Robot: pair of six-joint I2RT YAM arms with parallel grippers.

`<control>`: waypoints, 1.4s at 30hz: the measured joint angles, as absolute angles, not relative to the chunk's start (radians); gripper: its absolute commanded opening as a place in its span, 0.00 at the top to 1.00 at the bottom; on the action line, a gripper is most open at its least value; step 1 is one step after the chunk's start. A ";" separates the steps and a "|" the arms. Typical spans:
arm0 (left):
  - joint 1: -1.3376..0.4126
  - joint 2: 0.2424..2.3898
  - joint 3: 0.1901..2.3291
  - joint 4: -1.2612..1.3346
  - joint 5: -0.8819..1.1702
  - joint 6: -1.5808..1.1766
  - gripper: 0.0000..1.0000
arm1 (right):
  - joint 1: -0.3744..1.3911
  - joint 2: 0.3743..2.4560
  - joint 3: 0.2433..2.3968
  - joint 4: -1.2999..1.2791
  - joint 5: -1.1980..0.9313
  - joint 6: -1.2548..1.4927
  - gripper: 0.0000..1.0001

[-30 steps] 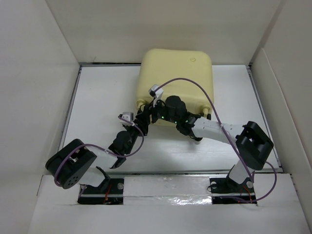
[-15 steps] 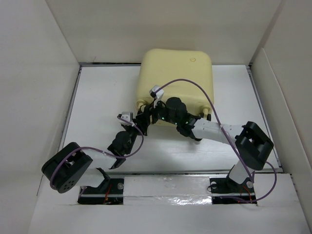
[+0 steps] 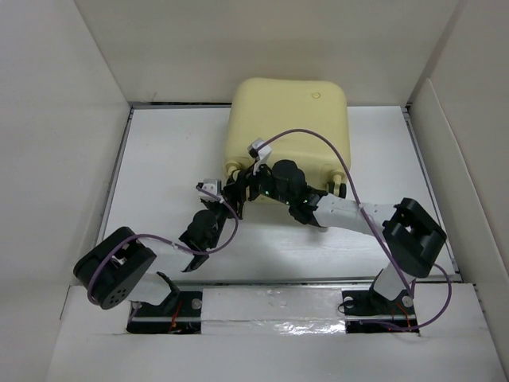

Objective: Pack the luggage

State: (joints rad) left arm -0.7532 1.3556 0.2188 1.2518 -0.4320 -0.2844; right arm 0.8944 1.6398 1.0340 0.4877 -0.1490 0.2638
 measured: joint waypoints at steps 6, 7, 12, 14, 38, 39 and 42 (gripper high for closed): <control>-0.750 1.339 0.223 1.224 -0.432 -0.262 1.00 | 0.895 1.640 1.029 0.497 -0.147 0.266 1.00; -0.745 1.333 0.223 1.216 -0.431 -0.259 1.00 | 0.895 1.640 1.026 0.501 -0.146 0.266 1.00; -0.713 1.286 0.224 1.216 -0.457 -0.241 1.00 | 0.901 1.622 0.989 0.510 -0.134 0.268 1.00; -0.704 1.261 0.224 1.230 -0.462 -0.239 1.00 | 0.905 1.612 0.973 0.524 -0.128 0.270 1.00; -0.717 1.287 0.138 1.336 -0.287 -0.324 0.91 | 0.897 1.604 0.991 0.477 -0.166 0.253 1.00; -0.719 1.294 0.138 1.343 -0.273 -0.324 0.91 | 0.896 1.605 0.994 0.472 -0.169 0.253 1.00; -0.722 1.320 0.138 1.370 -0.261 -0.323 0.89 | 0.894 1.605 1.000 0.459 -0.173 0.250 1.00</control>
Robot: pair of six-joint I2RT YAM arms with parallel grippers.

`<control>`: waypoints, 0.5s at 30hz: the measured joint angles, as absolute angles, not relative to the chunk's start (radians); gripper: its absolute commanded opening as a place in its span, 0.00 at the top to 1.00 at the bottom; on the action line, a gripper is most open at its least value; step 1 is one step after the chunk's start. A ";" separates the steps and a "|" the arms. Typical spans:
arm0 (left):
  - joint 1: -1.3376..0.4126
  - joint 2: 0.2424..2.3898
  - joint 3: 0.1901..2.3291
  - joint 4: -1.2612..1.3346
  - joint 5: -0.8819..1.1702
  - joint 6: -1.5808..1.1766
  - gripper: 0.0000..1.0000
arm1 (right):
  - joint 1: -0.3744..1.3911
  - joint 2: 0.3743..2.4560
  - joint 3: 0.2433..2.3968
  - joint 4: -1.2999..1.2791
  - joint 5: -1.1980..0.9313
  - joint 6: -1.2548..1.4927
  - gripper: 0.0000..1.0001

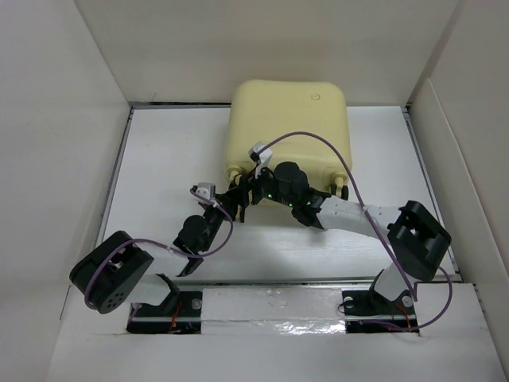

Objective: Pack the luggage

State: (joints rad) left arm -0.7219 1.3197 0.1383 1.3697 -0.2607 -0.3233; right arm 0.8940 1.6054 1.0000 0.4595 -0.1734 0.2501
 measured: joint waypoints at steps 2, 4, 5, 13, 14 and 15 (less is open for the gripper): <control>-0.722 1.328 0.140 1.378 -0.251 -0.323 0.87 | 0.891 1.605 1.003 0.455 -0.179 0.250 1.00; -0.721 1.335 0.142 1.384 -0.242 -0.324 0.86 | 0.890 1.607 1.005 0.453 -0.180 0.250 1.00; -0.721 1.339 0.142 1.388 -0.241 -0.324 0.84 | 0.890 1.609 1.006 0.454 -0.180 0.250 1.00; -0.738 1.405 0.142 1.324 -0.150 -0.350 0.84 | 0.881 1.615 1.020 0.448 -0.187 0.252 1.00; -0.738 1.405 0.140 1.319 -0.146 -0.351 0.84 | 0.878 1.615 1.020 0.448 -0.192 0.253 1.00; -0.738 1.404 0.138 1.317 -0.146 -0.352 0.83 | 0.876 1.615 1.020 0.449 -0.195 0.255 1.00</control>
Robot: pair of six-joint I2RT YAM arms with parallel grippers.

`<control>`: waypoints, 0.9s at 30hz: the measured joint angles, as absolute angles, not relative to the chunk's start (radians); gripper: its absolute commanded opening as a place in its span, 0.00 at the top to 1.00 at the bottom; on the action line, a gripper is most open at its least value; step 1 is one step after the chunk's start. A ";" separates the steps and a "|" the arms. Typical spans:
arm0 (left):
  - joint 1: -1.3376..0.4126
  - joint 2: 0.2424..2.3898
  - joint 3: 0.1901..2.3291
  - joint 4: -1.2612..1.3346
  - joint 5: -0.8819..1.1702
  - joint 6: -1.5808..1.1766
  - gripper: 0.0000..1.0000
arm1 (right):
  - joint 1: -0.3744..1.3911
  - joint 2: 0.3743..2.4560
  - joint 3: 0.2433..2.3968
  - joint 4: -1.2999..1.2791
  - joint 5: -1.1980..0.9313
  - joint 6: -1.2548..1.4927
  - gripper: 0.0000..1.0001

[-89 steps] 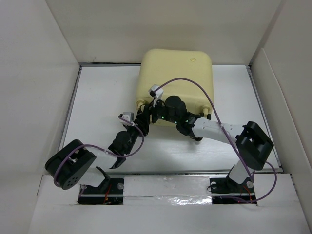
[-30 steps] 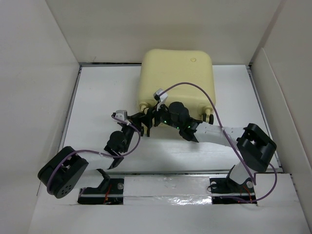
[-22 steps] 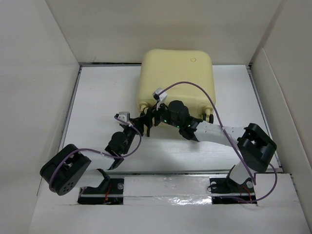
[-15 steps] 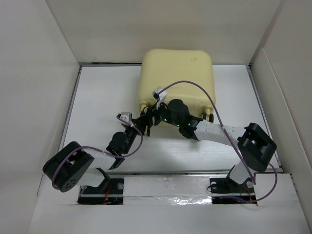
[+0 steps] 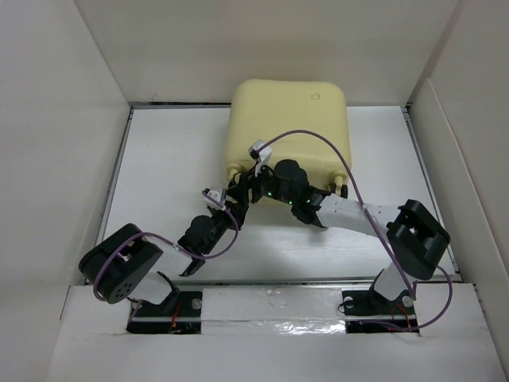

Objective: Pack the luggage

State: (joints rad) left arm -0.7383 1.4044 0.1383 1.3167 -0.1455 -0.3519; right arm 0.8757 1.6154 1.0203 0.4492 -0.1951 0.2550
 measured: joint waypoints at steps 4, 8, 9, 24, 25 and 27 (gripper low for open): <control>-0.738 1.394 0.138 1.312 -0.146 -0.350 0.78 | 0.870 1.612 1.020 0.450 -0.210 0.258 1.00; -0.738 1.375 0.138 1.311 -0.153 -0.348 0.68 | 0.870 1.611 1.020 0.450 -0.213 0.259 1.00; -0.738 1.370 0.138 1.311 -0.159 -0.348 0.68 | 0.870 1.611 1.020 0.450 -0.213 0.259 1.00; -0.738 1.362 0.167 1.308 -0.222 -0.340 0.67 | 0.901 1.599 1.083 0.284 -0.125 0.229 1.00; -0.738 1.364 0.168 1.308 -0.223 -0.339 0.67 | 0.905 1.599 1.098 0.250 -0.113 0.224 1.00; -0.738 1.367 0.171 1.307 -0.226 -0.337 0.67 | 0.908 1.599 1.118 0.207 -0.096 0.215 1.00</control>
State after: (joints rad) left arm -0.7383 1.3674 0.1707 1.3067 -0.2256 -0.3367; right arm 0.9085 1.5986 1.1175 0.2073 -0.0956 0.2153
